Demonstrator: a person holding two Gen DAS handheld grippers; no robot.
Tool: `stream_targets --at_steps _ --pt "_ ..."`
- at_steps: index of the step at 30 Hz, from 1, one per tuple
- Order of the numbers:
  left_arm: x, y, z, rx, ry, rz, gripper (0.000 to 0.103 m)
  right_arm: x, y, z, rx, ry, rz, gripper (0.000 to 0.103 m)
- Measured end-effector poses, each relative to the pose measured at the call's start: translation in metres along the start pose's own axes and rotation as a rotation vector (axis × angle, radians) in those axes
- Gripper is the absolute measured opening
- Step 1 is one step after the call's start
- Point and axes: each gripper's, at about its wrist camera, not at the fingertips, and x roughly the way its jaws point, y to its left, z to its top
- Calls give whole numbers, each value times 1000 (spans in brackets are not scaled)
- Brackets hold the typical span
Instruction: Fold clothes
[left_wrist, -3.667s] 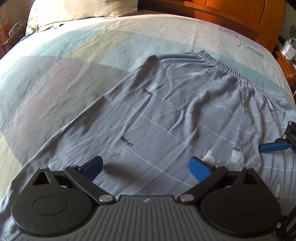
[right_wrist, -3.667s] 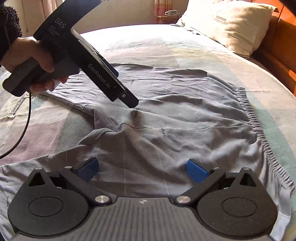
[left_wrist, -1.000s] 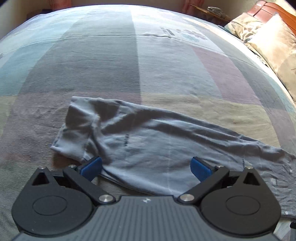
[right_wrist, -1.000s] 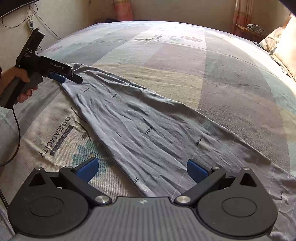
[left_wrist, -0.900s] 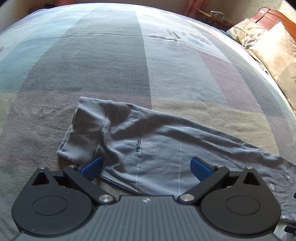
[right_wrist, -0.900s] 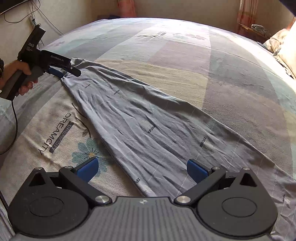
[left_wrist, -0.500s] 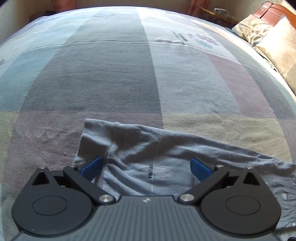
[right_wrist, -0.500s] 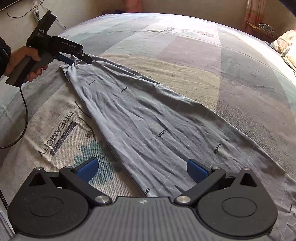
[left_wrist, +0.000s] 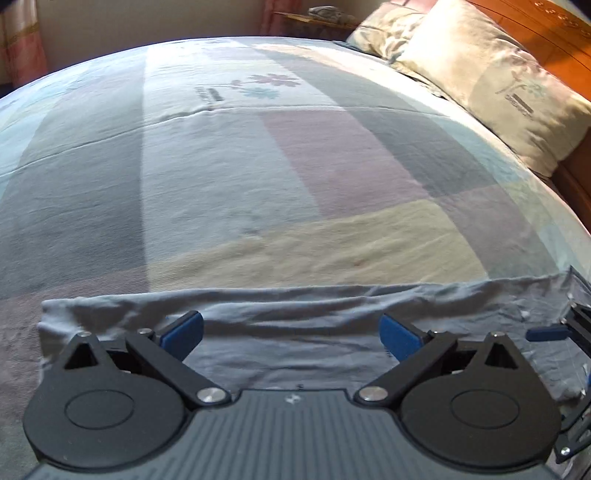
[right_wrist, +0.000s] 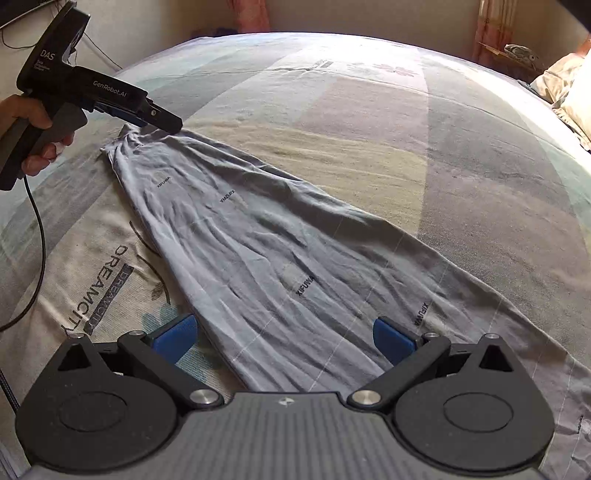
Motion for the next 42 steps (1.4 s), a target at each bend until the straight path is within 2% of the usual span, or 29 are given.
stream_targets --at_steps 4,6,9,11,16,17,19,23,26,30,31,35,37,39,41,42 --pt "26 -39 2 54 59 -149 101 11 0 20 -44 -63 -4 103" --pt "38 -58 3 79 87 -222 101 23 -5 30 -53 -77 35 103" --pt "45 -49 4 27 51 -212 100 48 -14 41 -67 -39 99 103" --pt "46 -47 7 14 51 -197 100 64 -16 44 -110 -20 66 103" --pt "44 -47 12 -8 62 -158 101 64 -11 47 -195 -24 44 103" --pt "43 -49 13 -12 69 -151 101 59 -12 47 -188 -22 35 103" --pt "37 -53 12 -24 69 -182 101 45 -15 44 -155 -27 27 103" --pt "46 -57 3 94 116 -27 100 22 -30 23 -81 24 -27 103" --pt "39 -61 5 82 122 -16 100 5 -47 -4 -11 90 -96 103" --pt "28 -95 8 121 114 -156 100 -30 -63 -35 61 94 -131 103" --pt "28 -112 8 157 116 -195 100 -38 -65 -41 69 99 -139 103" --pt "47 -159 10 197 151 -299 101 -58 -73 -61 114 123 -175 103" --pt "64 -172 9 192 169 -283 101 -65 -81 -70 149 130 -201 103" --pt "81 -173 9 159 199 -212 99 -73 -90 -78 185 130 -227 103" --pt "80 -171 12 104 181 -201 100 -82 -99 -86 217 126 -255 103" --pt "75 -174 11 113 178 -194 100 -87 -104 -91 228 122 -270 103"
